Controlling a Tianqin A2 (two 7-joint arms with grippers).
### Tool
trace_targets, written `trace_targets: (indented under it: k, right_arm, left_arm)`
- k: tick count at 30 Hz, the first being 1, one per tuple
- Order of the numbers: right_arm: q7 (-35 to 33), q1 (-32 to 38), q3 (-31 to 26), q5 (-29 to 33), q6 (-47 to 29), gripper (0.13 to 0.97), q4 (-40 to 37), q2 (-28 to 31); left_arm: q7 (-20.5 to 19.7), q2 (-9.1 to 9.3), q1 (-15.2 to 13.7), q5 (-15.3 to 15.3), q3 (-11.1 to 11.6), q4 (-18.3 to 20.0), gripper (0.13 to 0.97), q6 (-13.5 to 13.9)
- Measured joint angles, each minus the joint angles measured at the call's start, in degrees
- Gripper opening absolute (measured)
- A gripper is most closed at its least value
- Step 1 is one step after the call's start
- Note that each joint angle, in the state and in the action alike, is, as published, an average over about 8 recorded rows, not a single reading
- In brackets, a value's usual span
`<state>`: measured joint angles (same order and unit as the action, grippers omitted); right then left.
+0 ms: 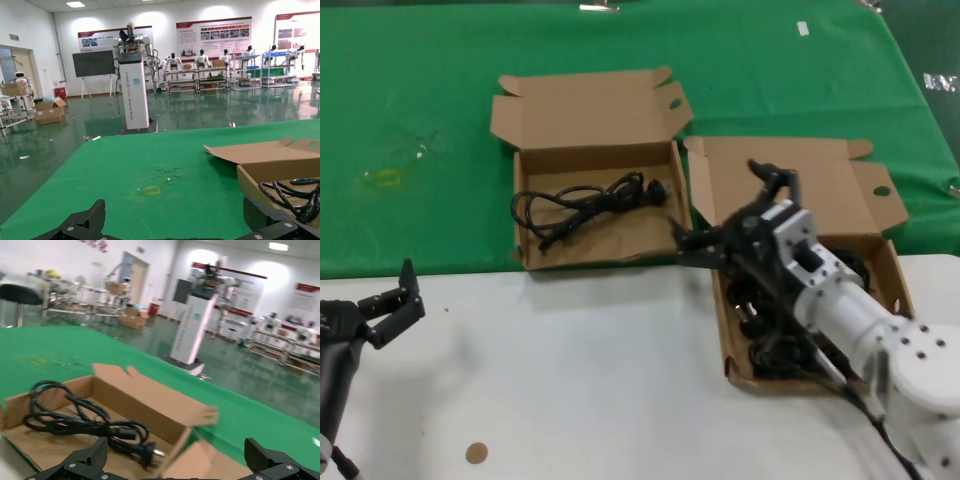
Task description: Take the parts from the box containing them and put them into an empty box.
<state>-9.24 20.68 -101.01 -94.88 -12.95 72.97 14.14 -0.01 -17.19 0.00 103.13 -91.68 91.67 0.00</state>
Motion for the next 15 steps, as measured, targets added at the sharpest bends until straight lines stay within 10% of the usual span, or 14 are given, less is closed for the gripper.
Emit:
trace_targets:
  k: [15]
  right_arm:
    - [6.4, -14.3, 6.5, -5.7, 8.9, 0.966, 12.9, 2.1]
  left_arm:
    - [0.0, 0.0, 0.0, 0.0, 0.0, 0.0, 0.965, 0.0]
